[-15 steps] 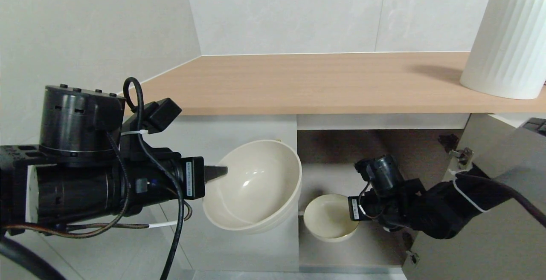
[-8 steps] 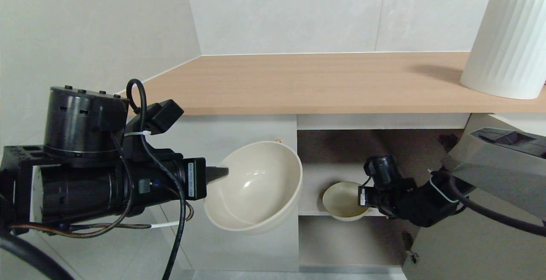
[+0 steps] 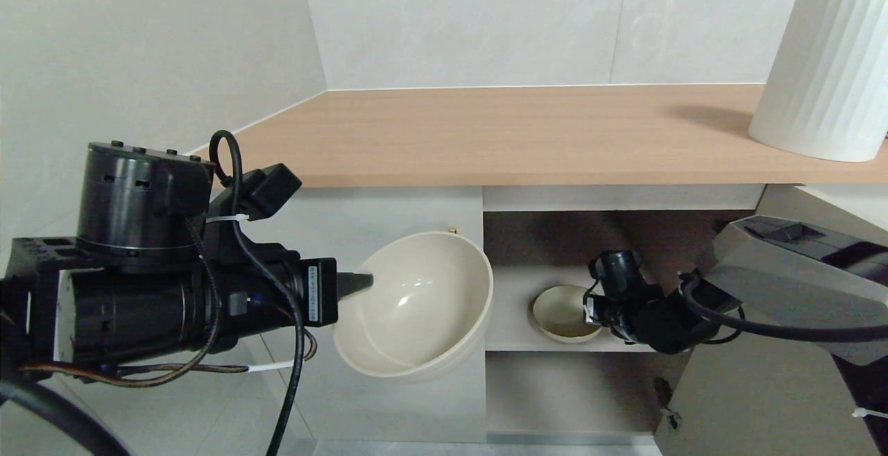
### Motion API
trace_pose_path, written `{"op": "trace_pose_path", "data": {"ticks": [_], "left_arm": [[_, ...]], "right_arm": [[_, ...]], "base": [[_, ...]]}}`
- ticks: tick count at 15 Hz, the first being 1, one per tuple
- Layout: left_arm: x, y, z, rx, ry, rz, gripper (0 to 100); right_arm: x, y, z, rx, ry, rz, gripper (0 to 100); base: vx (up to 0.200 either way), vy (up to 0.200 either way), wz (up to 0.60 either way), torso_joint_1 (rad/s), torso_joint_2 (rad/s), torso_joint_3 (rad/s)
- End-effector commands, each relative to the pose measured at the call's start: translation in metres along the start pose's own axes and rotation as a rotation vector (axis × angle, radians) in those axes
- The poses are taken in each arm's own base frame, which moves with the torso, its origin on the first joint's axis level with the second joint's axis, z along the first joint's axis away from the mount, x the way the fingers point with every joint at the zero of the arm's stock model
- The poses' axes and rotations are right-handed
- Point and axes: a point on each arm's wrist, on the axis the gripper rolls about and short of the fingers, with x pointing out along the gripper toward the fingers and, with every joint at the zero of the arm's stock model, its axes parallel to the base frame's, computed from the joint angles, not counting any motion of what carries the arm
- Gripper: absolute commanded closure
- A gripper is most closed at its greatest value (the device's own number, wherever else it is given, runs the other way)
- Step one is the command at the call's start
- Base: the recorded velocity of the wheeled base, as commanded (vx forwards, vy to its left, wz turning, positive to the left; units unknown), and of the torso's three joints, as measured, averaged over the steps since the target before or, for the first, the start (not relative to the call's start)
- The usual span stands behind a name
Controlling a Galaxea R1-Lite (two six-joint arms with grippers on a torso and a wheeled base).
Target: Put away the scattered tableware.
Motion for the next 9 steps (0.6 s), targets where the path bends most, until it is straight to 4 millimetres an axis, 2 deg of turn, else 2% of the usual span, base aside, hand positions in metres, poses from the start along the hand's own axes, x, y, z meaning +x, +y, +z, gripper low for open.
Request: {"op": "trace_pose_path", "data": {"ticks": [1, 7, 8, 9], "left_arm": [[0.002, 0.0, -0.001, -0.001, 0.005, 0.001, 100], [0.005, 0.001, -0.002, -0.001, 0.014, 0.003, 100], [0.005, 0.001, -0.002, -0.001, 0.014, 0.003, 100], [0.006, 0.001, -0.002, -0.002, 0.018, 0.006, 100]], "right_arm": [[0.007, 0.003, -0.001, 0.001, -0.001, -0.001, 100], [0.013, 0.0, 0.007, 0.022, -0.025, -0.014, 100], [0.013, 0.0, 0.008, 0.023, -0.029, -0.014, 0], [0.011, 0.0, 0.01, 0.026, -0.033, -0.014, 0]], "base": [[0.0, 0.0, 0.0, 0.0, 0.0, 0.0], [0.0, 0.0, 0.0, 0.0, 0.0, 0.0], [0.0, 0.0, 0.0, 0.0, 0.0, 0.0], [0.0, 0.0, 0.0, 0.0, 0.0, 0.0]]}}
